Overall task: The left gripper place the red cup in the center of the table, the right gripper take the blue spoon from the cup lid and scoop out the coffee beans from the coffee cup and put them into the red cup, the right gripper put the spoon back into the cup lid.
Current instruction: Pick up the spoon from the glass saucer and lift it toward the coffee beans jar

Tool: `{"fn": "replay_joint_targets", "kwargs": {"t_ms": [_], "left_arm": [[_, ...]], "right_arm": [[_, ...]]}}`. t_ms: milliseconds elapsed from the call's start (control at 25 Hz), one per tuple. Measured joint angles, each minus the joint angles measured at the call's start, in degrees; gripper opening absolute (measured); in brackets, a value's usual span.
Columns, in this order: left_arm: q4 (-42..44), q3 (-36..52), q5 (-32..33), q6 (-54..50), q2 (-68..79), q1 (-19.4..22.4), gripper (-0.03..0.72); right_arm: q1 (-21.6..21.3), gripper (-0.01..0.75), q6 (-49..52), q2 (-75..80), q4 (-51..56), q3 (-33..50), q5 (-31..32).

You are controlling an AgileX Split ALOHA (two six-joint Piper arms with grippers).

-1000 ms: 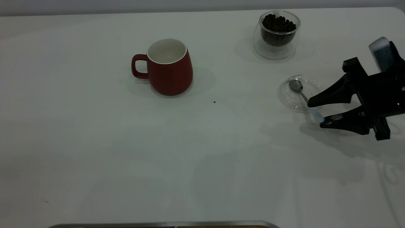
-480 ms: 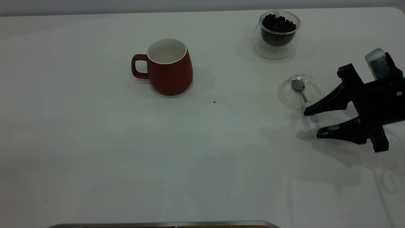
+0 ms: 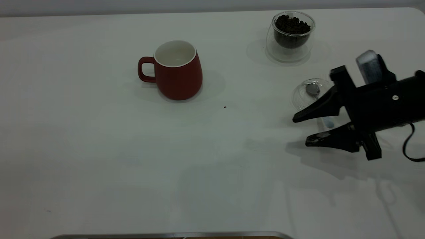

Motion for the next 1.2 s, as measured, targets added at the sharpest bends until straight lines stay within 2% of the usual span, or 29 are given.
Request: {"fn": "replay_joint_targets", "kwargs": {"t_ms": [240, 600, 1040, 1200], "left_arm": [[0.00, 0.00, 0.00, -0.13, 0.00, 0.00, 0.466], [0.00, 0.00, 0.00, -0.13, 0.00, 0.00, 0.466], [0.00, 0.00, 0.00, -0.13, 0.00, 0.00, 0.466], [0.00, 0.00, 0.00, -0.08, 0.00, 0.00, 0.466]], "right_arm": [[0.85, 0.497, 2.18, 0.00, 0.00, -4.14, -3.82], [0.65, 0.497, 2.88, 0.29, -0.10, -4.71, -11.48], [-6.06, 0.497, -0.14, 0.29, -0.22, -4.76, -12.26], [-8.10, 0.497, -1.64, 0.29, -0.22, -4.76, -10.40]]}}
